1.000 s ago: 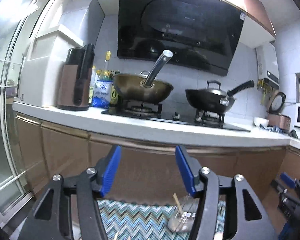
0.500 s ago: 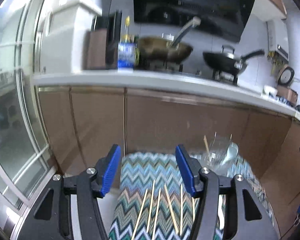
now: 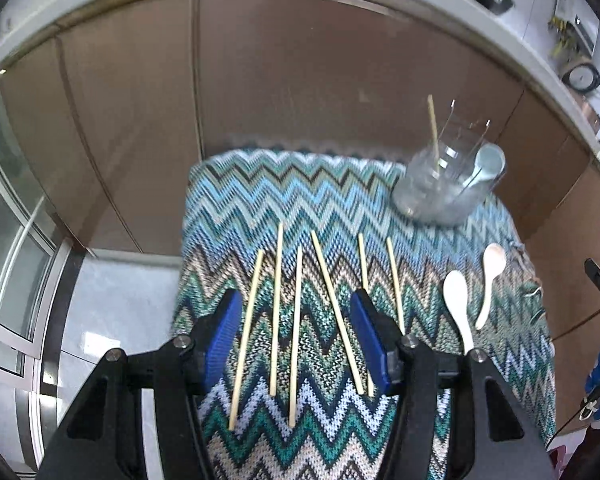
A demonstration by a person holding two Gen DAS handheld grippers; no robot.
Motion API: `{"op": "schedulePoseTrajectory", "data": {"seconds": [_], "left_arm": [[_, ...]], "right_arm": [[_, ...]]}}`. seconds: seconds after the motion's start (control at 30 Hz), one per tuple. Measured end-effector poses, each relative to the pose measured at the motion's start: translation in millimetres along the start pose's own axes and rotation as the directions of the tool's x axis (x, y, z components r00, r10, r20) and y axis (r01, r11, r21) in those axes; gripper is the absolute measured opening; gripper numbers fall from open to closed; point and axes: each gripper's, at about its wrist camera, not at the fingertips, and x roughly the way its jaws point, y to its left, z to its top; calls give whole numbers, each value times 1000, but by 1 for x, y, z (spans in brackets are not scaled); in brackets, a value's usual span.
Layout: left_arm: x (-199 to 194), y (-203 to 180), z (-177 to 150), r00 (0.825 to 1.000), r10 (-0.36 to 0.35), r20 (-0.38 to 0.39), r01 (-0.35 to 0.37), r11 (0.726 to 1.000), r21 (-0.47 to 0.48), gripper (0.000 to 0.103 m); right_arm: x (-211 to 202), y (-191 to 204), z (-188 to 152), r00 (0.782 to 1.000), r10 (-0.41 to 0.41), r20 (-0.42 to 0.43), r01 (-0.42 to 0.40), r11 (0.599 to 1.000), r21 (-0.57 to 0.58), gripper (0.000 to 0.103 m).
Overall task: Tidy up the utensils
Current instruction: 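Move both open tools back over the remaining chopsticks and spoons, then grasp another chopstick with the left tool while the right tool grasps another white spoon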
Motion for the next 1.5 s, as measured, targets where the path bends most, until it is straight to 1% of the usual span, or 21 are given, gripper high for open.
{"op": "schedulePoseTrajectory", "data": {"seconds": [0.23, 0.43, 0.5, 0.73, 0.83, 1.07, 1.2, 1.33, 1.5], "left_arm": [[47, -1, 12, 997, 27, -71, -26, 1000, 12, 51], [72, 2, 22, 993, 37, -111, -35, 999, 15, 48], [80, 4, 28, 991, 40, -127, -39, 999, 12, 46], [113, 13, 51, 980, 36, -197, -38, 999, -8, 36], [127, 12, 57, 973, 35, -229, -34, 999, 8, 33], [155, 17, 65, 954, 59, -293, -55, 998, 24, 27], [168, 23, 69, 946, 54, -320, -49, 999, 22, 22], [176, 28, 73, 943, 42, -332, -35, 999, 27, 19], [187, 22, 82, 938, 60, -341, -37, 997, 72, 18]], "right_arm": [[39, -12, -17, 996, 20, -85, -18, 1000, 20, 41], [64, -20, -21, 991, 42, -130, -38, 999, 34, 39], [72, -25, -23, 989, 45, -141, -39, 998, 45, 38], [93, -31, -28, 983, 54, -177, -44, 997, 58, 37], [102, -34, -29, 980, 56, -193, -45, 997, 58, 37], [118, -41, -28, 974, 62, -216, -48, 996, 70, 37], [127, -45, -27, 969, 79, -235, -62, 995, 82, 37], [136, -47, -25, 962, 95, -254, -75, 994, 85, 37], [144, -48, -24, 957, 105, -270, -86, 993, 82, 37]]}}
